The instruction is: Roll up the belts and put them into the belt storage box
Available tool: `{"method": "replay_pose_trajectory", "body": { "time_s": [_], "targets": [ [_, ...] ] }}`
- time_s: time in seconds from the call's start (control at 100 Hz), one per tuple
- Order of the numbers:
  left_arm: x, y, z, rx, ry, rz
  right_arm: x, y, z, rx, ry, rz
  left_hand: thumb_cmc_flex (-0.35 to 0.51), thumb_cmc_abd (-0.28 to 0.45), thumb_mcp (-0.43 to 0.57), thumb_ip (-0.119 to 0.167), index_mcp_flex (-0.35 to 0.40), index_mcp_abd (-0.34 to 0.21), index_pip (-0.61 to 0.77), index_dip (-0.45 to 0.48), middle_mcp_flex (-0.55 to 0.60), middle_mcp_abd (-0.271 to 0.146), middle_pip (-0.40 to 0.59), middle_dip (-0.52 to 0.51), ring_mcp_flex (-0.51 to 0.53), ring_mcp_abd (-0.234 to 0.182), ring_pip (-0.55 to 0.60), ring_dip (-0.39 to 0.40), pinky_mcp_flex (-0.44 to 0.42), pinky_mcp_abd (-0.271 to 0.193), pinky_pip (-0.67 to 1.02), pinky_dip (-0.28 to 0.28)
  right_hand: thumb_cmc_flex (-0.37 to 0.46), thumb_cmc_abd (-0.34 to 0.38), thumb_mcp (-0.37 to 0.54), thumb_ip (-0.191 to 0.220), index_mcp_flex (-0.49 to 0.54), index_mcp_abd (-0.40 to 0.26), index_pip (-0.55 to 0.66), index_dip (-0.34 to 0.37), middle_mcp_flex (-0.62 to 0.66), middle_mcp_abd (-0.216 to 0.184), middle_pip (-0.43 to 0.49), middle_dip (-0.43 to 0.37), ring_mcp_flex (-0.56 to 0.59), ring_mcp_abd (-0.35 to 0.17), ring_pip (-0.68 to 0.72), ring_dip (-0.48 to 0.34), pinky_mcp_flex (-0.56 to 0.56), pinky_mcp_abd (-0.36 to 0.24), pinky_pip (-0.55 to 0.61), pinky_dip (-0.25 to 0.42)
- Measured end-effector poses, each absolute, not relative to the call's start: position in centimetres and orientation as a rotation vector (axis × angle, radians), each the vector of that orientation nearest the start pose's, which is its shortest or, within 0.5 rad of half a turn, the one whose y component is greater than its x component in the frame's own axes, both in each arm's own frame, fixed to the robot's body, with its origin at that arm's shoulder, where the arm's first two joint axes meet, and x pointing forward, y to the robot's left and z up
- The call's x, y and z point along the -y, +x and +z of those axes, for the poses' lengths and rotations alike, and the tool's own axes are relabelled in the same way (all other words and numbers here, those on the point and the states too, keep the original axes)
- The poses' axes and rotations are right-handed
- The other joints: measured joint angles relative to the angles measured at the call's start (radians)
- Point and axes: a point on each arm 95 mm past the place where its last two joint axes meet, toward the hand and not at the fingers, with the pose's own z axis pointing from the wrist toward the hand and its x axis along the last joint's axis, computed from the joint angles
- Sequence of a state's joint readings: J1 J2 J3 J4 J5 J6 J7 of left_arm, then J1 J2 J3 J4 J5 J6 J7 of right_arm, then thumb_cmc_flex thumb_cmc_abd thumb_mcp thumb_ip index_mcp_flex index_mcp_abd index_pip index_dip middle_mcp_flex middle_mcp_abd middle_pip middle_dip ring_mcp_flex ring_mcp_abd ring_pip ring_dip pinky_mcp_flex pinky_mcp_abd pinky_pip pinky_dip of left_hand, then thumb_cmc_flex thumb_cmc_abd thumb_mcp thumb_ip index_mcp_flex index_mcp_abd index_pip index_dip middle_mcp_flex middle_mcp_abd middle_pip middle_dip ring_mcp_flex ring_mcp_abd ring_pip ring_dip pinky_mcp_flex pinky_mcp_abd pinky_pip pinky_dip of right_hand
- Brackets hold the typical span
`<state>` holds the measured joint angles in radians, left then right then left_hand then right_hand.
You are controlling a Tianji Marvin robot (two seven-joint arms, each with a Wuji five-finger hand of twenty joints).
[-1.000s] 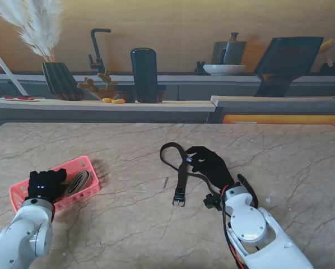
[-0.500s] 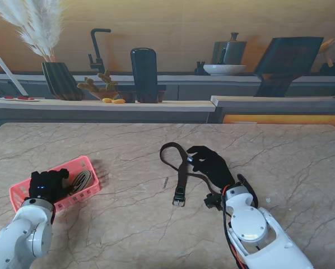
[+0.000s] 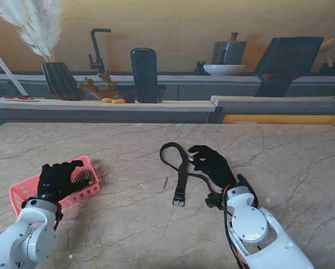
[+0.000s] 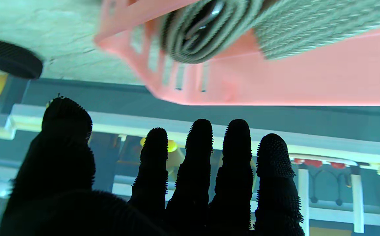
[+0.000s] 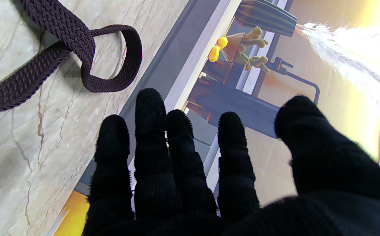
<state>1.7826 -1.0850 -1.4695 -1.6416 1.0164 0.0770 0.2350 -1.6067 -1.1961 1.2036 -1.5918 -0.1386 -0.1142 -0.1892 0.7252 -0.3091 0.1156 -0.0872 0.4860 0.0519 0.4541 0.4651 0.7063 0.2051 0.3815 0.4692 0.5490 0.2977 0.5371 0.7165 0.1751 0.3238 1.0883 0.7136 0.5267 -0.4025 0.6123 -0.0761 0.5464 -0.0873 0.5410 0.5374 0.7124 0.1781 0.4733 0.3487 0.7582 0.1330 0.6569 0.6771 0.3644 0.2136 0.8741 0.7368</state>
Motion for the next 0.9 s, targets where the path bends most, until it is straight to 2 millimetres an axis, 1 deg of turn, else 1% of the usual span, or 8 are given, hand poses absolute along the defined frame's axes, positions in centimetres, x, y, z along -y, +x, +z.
{"method": "replay_pose_trajectory", "body": {
  "time_s": [0.18, 0.24, 0.38, 0.46, 0.49, 0.61, 0.76, 0.9],
  "targets": [
    [-7.6, 36.3, -32.4, -1.119, -1.337, -1.501, -2.2, 39.4, -33.2, 0.947, -2.115, -2.397, 0.02, 0.01, 0.0, 0.0, -0.009, 0.0, -0.01, -0.013, 0.0, 0.0, -0.023, -0.026, 0.0, 0.0, -0.041, -0.056, -0.001, -0.023, -0.09, -0.091, 0.02, -0.014, 0.038, 0.0, 0.031, -0.003, 0.014, 0.002, 0.027, -0.001, 0.001, 0.0, 0.002, -0.003, -0.038, -0.01, 0.001, 0.0, -0.012, 0.0],
    [-6.5, 36.4, -32.5, -1.108, -1.384, -1.561, -2.2, 39.7, -33.4, 1.079, -2.074, -2.383, 0.025, 0.01, 0.0, 0.0, -0.009, 0.0, -0.011, -0.014, 0.0, 0.001, -0.035, -0.038, 0.0, 0.0, -0.06, -0.077, -0.001, -0.032, -0.119, -0.144, 0.03, -0.061, 0.074, 0.0, 0.037, -0.018, 0.028, 0.002, 0.027, -0.007, 0.001, 0.0, 0.002, -0.009, -0.099, -0.048, 0.003, -0.002, -0.041, 0.0],
    [-3.7, 36.8, -32.8, -1.083, -1.549, -1.721, -1.8, 40.6, -33.8, 1.451, -1.929, -2.336, 0.027, 0.01, -0.007, 0.0, 0.001, 0.013, -0.022, -0.015, 0.0, 0.002, -0.062, -0.061, -0.014, -0.002, -0.112, -0.114, -0.012, -0.051, -0.164, -0.201, 0.031, -0.128, 0.163, -0.001, 0.039, -0.042, 0.049, 0.002, 0.043, -0.028, -0.003, 0.0, 0.01, -0.041, -0.281, -0.153, 0.004, -0.049, -0.134, -0.044],
    [-1.9, 37.1, -32.8, -1.038, -1.657, -1.823, -1.3, 41.1, -33.9, 1.569, -1.87, -2.29, 0.035, 0.01, -0.008, 0.0, 0.001, 0.014, -0.023, -0.015, 0.0, 0.005, -0.069, -0.067, -0.036, -0.002, -0.126, -0.124, -0.019, -0.054, -0.182, -0.221, 0.052, -0.163, 0.183, -0.001, 0.036, -0.051, 0.049, 0.011, 0.039, -0.041, -0.027, 0.0, -0.03, -0.056, -0.362, -0.205, -0.013, -0.073, -0.192, -0.082],
    [-1.3, 37.3, -32.8, -1.023, -1.693, -1.857, -1.1, 41.3, -33.9, 1.608, -1.849, -2.266, 0.036, 0.01, -0.008, 0.0, 0.001, 0.014, -0.023, -0.016, -0.015, 0.024, -0.077, -0.073, -0.045, -0.002, -0.13, -0.133, -0.026, -0.057, -0.197, -0.23, 0.052, -0.163, 0.191, -0.001, 0.022, -0.053, 0.049, 0.012, 0.036, -0.044, -0.035, 0.0, -0.048, -0.061, -0.382, -0.219, -0.021, -0.083, -0.211, -0.094],
    [1.6, 37.6, -33.1, -0.965, -1.846, -2.007, -0.9, 42.0, -34.0, 1.865, -1.684, -2.167, 0.041, 0.01, -0.008, 0.0, 0.001, 0.014, -0.036, -0.025, -0.025, 0.024, -0.093, -0.078, -0.064, -0.003, -0.141, -0.145, -0.034, -0.064, -0.222, -0.253, 0.083, -0.201, 0.216, -0.001, -0.031, -0.07, 0.049, 0.012, -0.015, -0.061, -0.063, 0.0, -0.117, -0.079, -0.461, -0.283, -0.051, -0.122, -0.283, -0.147],
    [4.7, 37.9, -33.3, -0.991, -1.862, -2.101, -0.8, 42.8, -33.9, 2.151, -1.466, -2.096, 0.043, 0.01, -0.008, 0.0, 0.001, 0.014, -0.038, -0.025, -0.025, 0.024, -0.095, -0.085, -0.066, -0.003, -0.15, -0.156, -0.036, -0.064, -0.229, -0.255, 0.085, -0.229, 0.238, -0.001, -0.083, -0.083, 0.041, 0.008, -0.068, -0.065, -0.101, -0.017, -0.175, -0.084, -0.478, -0.321, -0.074, -0.134, -0.325, -0.194],
    [6.2, 38.2, -33.5, -0.991, -1.878, -2.142, -1.1, 43.1, -34.0, 2.462, -1.185, -2.021, 0.043, 0.01, -0.008, 0.0, 0.001, 0.014, -0.039, -0.025, -0.025, 0.024, -0.095, -0.086, -0.066, -0.003, -0.151, -0.157, -0.036, -0.064, -0.229, -0.255, 0.074, -0.268, 0.257, -0.001, -0.13, -0.133, 0.037, -0.009, -0.117, -0.079, -0.12, -0.027, -0.2, -0.084, -0.477, -0.323, -0.093, -0.121, -0.325, -0.203]
  ]
}}
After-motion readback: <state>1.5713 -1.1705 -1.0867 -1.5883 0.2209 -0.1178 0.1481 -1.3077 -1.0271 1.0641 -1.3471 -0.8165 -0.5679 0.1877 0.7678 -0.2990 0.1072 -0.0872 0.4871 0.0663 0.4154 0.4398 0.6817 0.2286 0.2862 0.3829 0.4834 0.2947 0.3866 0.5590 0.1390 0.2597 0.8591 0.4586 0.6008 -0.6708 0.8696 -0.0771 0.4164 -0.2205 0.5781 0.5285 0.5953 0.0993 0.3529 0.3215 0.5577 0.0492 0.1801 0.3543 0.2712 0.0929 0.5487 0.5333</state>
